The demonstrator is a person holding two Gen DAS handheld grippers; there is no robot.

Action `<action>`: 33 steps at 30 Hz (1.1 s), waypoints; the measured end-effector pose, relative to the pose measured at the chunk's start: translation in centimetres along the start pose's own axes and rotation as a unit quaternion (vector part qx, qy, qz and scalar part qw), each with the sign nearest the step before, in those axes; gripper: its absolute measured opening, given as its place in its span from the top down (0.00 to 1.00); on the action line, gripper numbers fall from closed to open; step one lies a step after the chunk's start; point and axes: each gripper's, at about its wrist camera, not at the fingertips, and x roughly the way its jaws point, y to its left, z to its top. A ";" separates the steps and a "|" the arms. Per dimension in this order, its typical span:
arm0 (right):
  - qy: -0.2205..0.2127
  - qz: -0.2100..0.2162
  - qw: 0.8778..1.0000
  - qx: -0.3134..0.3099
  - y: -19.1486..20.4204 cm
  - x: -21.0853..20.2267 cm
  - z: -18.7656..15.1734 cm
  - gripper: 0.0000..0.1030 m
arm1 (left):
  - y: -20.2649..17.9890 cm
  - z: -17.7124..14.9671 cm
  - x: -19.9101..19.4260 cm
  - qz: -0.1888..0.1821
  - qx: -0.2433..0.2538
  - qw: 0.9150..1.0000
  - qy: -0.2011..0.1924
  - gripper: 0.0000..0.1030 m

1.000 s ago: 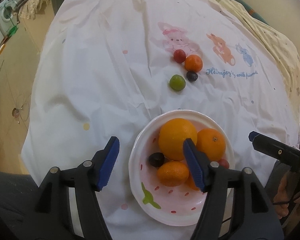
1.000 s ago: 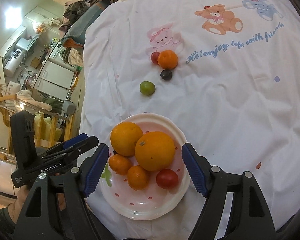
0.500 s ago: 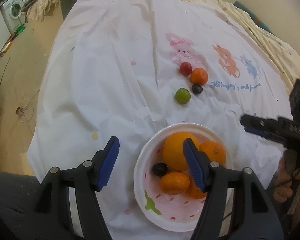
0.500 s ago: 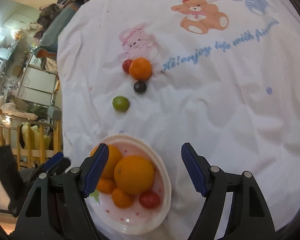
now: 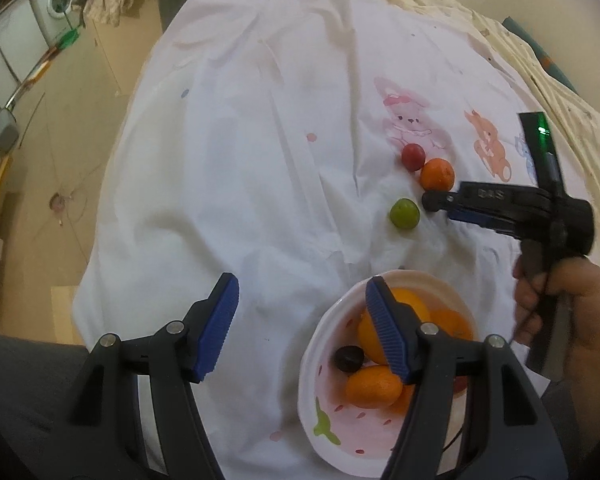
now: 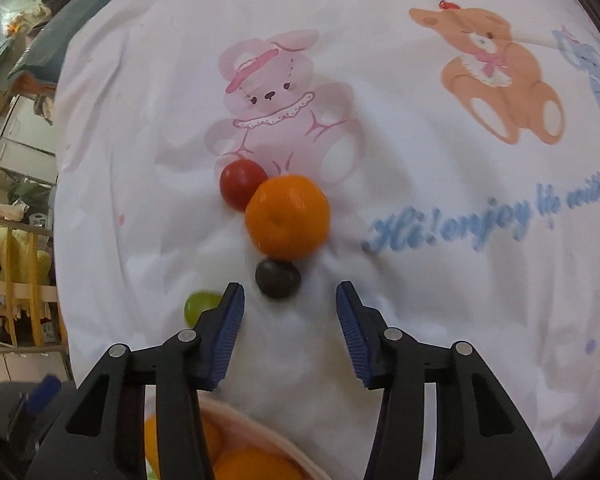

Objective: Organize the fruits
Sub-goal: 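Reach the right gripper to the other dark plum and grasp it, then grasp the last mandarin with the left gripper while the right holds the plum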

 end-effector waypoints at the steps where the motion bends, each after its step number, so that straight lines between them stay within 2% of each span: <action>1: -0.001 -0.002 1.000 0.001 0.0 0.2 0.2 0.58 | 0.0 0.0 0.0 -0.001 0.001 1.000 0.001 0.39; 3: -0.002 -0.005 1.000 -0.003 0.2 0.3 0.3 0.60 | -0.1 -0.1 0.0 0.000 0.003 1.000 0.001 0.39; 7: -0.003 -0.019 1.000 -0.024 0.4 0.3 0.5 0.74 | -0.2 -0.2 0.1 0.000 0.005 1.000 0.005 0.39; 10: 0.001 -0.015 0.999 -0.032 0.3 0.0 0.1 0.75 | -0.4 -0.2 0.2 0.005 0.007 1.000 0.004 0.39; 16: -0.012 0.026 0.999 -0.023 -1.8 -4.1 -2.1 0.76 | -1.3 0.7 0.3 0.015 0.030 0.999 0.004 0.39; 19: -0.028 0.046 0.998 -0.014 -3.6 -6.9 -3.4 0.82 | -2.2 1.8 1.0 0.000 0.035 0.999 0.021 0.39; 22: -0.041 0.057 0.998 0.003 -5.5 -9.1 -4.3 0.82 | -3.5 3.4 2.1 -0.027 0.034 0.998 0.037 0.39; 24: -0.037 0.045 0.998 0.007 -6.7 -9.1 -4.6 0.82 | -5.0 4.6 3.2 -0.022 0.046 0.998 0.045 0.39; 26: -0.035 0.061 0.997 0.017 -7.7 -8.9 -4.8 0.82 | -6.1 5.4 3.8 -0.014 0.055 0.997 0.045 0.39; 27: -0.027 0.069 0.997 0.025 -7.7 -8.6 -5.0 0.79 | -6.8 5.8 3.9 -0.015 0.060 0.997 0.042 0.39; 30: -0.008 0.085 0.996 0.024 -6.8 -7.0 -4.4 0.78 | -7.7 6.7 4.2 -0.011 0.064 0.997 0.036 0.39; 33: -0.006 0.073 0.997 0.001 -5.4 -5.7 -3.3 0.78 | -7.7 7.3 4.1 -0.008 0.054 0.998 0.031 0.39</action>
